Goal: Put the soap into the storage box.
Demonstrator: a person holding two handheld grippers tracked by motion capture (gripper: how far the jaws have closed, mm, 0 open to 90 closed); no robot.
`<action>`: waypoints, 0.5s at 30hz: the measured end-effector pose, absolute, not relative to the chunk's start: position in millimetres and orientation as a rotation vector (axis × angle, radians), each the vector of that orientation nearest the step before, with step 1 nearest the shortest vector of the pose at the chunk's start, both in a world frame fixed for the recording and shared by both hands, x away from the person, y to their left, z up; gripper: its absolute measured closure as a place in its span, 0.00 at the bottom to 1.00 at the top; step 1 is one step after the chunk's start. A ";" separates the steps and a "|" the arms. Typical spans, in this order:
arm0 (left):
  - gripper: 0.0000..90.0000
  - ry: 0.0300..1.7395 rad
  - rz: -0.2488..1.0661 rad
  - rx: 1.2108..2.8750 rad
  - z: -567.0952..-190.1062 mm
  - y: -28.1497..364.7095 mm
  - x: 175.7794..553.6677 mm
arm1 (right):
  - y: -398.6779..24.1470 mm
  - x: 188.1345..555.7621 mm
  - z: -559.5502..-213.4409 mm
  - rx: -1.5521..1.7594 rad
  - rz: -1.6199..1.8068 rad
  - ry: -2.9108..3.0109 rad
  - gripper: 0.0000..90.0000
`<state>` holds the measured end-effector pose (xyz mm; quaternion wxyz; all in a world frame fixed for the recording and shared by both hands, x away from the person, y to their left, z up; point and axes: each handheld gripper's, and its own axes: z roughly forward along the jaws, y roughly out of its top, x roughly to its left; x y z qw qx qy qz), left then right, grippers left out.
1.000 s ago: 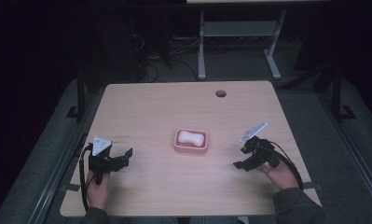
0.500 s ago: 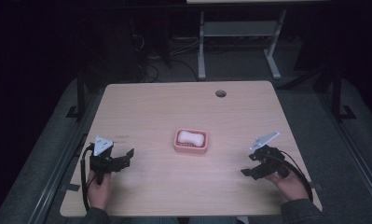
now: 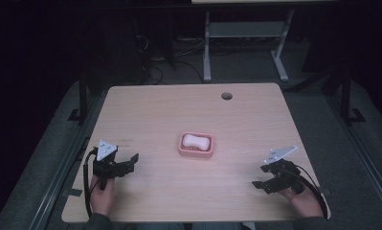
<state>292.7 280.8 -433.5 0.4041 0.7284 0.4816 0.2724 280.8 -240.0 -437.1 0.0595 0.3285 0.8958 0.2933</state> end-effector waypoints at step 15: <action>0.16 1.081 0.657 1.906 -432.7 258.4 284.5 | -239.8 254.4 -453.4 1.019 0.924 2.649 0.30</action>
